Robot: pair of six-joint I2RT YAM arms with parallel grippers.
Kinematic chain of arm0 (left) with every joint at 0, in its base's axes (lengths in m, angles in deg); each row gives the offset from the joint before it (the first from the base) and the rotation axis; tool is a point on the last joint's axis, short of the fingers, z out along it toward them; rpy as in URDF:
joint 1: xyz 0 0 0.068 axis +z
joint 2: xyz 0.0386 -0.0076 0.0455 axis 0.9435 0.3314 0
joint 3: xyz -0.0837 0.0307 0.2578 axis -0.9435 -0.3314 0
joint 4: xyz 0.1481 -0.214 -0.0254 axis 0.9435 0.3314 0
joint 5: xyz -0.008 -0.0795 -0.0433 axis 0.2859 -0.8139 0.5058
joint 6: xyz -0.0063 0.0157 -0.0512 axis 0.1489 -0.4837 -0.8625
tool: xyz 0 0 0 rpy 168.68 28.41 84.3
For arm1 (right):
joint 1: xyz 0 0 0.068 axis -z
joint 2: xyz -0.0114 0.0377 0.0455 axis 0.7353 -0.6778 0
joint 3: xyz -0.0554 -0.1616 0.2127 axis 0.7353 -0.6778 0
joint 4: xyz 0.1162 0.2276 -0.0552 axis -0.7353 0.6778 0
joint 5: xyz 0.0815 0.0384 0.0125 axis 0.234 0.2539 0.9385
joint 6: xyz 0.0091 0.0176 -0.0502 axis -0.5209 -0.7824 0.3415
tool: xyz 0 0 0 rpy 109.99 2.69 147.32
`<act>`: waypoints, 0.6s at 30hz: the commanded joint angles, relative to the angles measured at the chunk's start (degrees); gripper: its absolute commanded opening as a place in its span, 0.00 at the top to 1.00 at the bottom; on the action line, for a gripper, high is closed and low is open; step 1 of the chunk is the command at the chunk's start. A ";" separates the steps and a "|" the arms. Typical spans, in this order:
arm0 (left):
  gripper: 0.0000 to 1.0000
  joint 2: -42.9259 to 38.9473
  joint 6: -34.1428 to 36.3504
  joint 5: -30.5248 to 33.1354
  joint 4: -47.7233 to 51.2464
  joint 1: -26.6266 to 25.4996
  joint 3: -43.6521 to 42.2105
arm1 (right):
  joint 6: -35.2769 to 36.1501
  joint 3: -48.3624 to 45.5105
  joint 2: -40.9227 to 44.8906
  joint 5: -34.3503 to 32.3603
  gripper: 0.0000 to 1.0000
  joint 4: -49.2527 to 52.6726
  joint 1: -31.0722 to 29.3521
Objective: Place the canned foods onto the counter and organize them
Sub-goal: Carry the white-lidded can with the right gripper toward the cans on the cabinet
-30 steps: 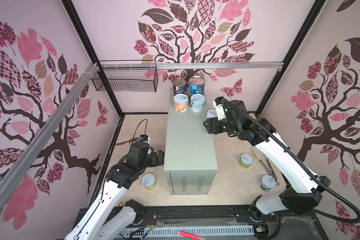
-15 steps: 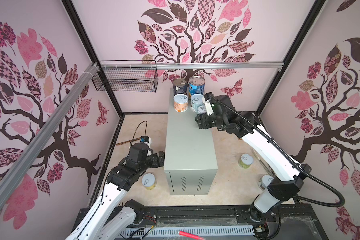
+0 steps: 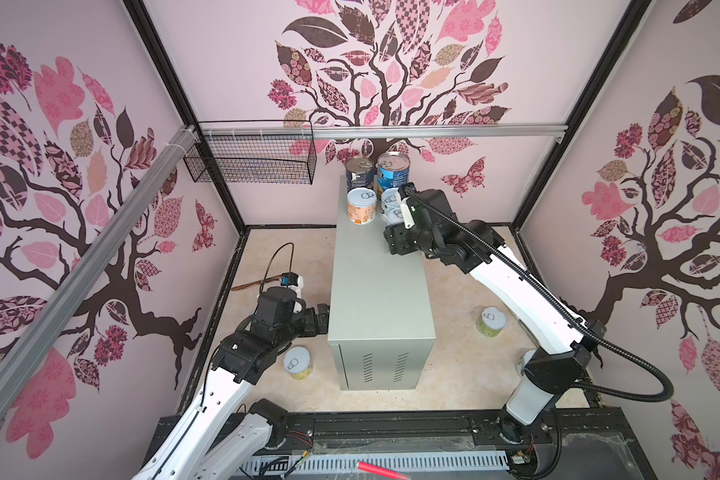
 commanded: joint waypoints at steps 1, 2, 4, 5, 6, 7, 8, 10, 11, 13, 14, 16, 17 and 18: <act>0.02 -0.49 -0.29 -0.67 -1.21 0.26 -1.31 | -0.01 1.64 -1.52 -0.56 0.38 -1.36 -0.15; 0.02 -0.48 -0.31 -0.62 -1.18 0.26 -1.32 | 0.06 1.49 -1.53 -0.44 0.38 -1.58 -0.15; 0.02 -0.63 -0.31 -0.54 -1.14 0.23 -1.28 | -0.15 1.09 -1.61 -0.27 0.37 -1.90 -0.17; 0.02 -0.65 -0.30 -0.53 -1.13 0.23 -1.37 | -0.11 0.96 -1.61 -0.17 0.36 -2.03 -0.17; 0.02 -0.66 -0.31 -0.53 -1.12 0.24 -1.39 | -0.34 0.84 -1.69 -0.03 0.35 -2.04 -0.15; 0.02 -0.65 -0.27 -0.47 -1.09 0.23 -1.39 | -0.37 0.75 -1.70 0.01 0.32 -2.01 -0.15; 0.02 -0.74 -0.26 -0.49 -1.10 0.25 -1.37 | -0.35 0.57 -1.65 0.10 0.30 -2.07 -0.18; 0.02 -0.74 -0.23 -0.43 -0.98 0.23 -1.41 | -0.29 0.24 -1.54 0.35 0.25 -2.11 -0.16; 0.02 -0.67 -0.23 -0.36 -0.98 0.28 -1.37 | -0.22 0.00 -1.53 0.27 0.22 -2.10 -0.16; 0.02 -0.87 -0.24 -0.27 -1.00 0.23 -1.41 | -0.19 -0.20 -1.26 0.27 0.17 -2.09 -0.20; 0.02 -0.89 -0.23 -0.18 -0.98 0.23 -1.36 | -0.19 -0.32 -1.11 0.24 0.16 -2.25 -0.15; 0.02 -0.74 -0.27 0.10 -0.89 0.23 -1.44 | -0.17 -0.47 -0.84 0.37 0.13 -2.22 -0.15; 0.02 -0.69 -0.38 0.54 -0.79 0.27 -1.41 | -0.19 -0.55 -0.67 0.51 0.11 -2.21 -0.18; 0.02 -0.59 -0.47 1.08 -0.63 0.23 -1.25 | -0.19 -0.65 -0.48 0.62 0.10 -2.26 -0.17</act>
